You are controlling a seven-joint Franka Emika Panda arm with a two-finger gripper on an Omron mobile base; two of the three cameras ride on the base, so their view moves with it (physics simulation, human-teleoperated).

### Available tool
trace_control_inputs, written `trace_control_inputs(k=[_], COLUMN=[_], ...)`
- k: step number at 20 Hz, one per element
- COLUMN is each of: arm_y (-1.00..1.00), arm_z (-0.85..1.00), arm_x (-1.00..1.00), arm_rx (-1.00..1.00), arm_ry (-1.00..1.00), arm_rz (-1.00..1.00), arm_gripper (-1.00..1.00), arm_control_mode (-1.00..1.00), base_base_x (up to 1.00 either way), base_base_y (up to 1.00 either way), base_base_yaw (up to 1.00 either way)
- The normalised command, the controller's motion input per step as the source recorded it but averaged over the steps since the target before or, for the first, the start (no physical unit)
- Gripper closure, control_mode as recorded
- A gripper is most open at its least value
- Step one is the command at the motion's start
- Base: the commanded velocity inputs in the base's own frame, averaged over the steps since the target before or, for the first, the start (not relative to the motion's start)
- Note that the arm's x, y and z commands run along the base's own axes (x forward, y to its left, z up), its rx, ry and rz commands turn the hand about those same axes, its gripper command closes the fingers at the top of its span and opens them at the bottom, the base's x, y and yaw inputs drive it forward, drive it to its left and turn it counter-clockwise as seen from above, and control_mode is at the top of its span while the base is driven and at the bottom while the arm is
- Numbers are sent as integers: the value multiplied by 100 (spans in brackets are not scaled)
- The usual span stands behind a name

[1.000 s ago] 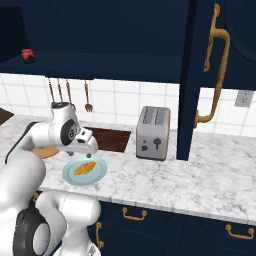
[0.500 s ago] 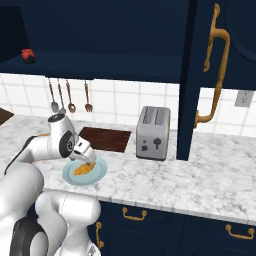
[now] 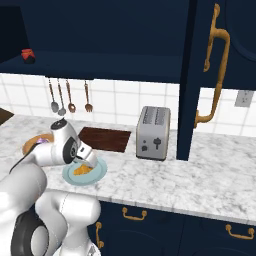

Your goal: From the different types of pastries on the counter, select a croissant and place it on the cutting board. Then retrieve a jar of jam from the cabinet and place it alongside the croissant on the cutting board.

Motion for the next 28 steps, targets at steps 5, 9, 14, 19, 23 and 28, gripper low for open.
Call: trace_control_inputs(k=[5,9,14,19,23,28], arm_y=[10,13,0,0,0,0], arm_z=[-10,-23,-24,-22,-27,-18], arm_x=[38,11,3,1,2,13], arm_rx=[0,0,0,0,0,0], arm_ry=[0,0,0,0,0,0], arm_rz=[0,0,0,0,0,0], arm_gripper=[-100,-100,-100,-100,-100,-100], arm_control_mode=[-100,-100,-100,-100,-100,-100], base_base_x=[0,0,0,0,0,0], base_base_y=[0,0,0,0,0,0], base_base_yaw=[0,0,0,0,0,0])
